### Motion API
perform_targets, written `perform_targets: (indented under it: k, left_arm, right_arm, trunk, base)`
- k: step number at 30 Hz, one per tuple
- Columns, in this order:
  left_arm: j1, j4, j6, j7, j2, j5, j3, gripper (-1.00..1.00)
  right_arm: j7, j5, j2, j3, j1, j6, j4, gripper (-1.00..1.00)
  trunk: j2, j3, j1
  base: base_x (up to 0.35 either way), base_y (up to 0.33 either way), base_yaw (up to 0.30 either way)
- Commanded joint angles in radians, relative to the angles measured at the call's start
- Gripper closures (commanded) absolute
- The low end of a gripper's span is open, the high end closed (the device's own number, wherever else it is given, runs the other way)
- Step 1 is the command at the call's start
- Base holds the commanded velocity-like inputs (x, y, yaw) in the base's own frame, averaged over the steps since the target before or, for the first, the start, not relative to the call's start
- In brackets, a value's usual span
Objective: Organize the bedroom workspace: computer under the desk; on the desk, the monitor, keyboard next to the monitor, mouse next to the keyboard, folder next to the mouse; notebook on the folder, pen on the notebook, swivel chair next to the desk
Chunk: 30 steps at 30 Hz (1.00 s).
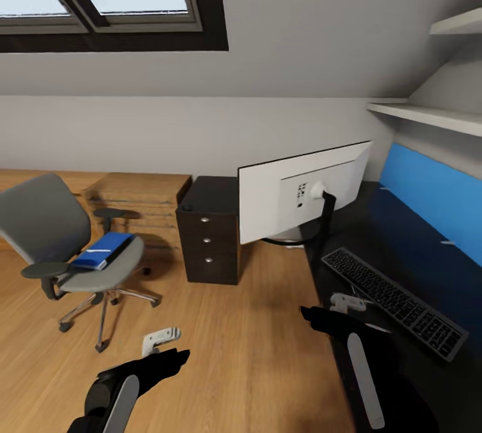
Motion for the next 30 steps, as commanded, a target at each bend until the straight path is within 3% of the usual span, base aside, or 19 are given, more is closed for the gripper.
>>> perform_targets:
  k: [1, 23, 30]
  left_arm:
    - [-0.001, -0.001, 0.004, 0.01, 0.0, 0.011, -0.001, -1.0]
    - [-0.001, 0.0, 0.004, 0.011, 0.0, 0.011, -0.003, -1.0]
    - [-0.001, 0.0, 0.004, 0.011, 0.001, 0.012, -0.002, -1.0]
  right_arm:
    - [-0.005, -0.01, 0.001, -0.001, -0.001, 0.003, -0.001, -1.0]
    - [-0.007, -0.008, -0.005, -0.001, -0.001, -0.001, 0.001, -1.0]
    - [-0.006, -0.008, -0.005, 0.0, -0.001, -0.001, 0.001, -1.0]
  trunk:
    - [-0.001, -0.001, 0.0]
    - [-0.001, -0.001, 0.0]
    - [-0.001, 0.001, 0.0]
  base:
    - [0.0, -0.317, -0.087]
    - [0.0, -0.316, -0.008]
    - [0.0, -0.093, -0.054]
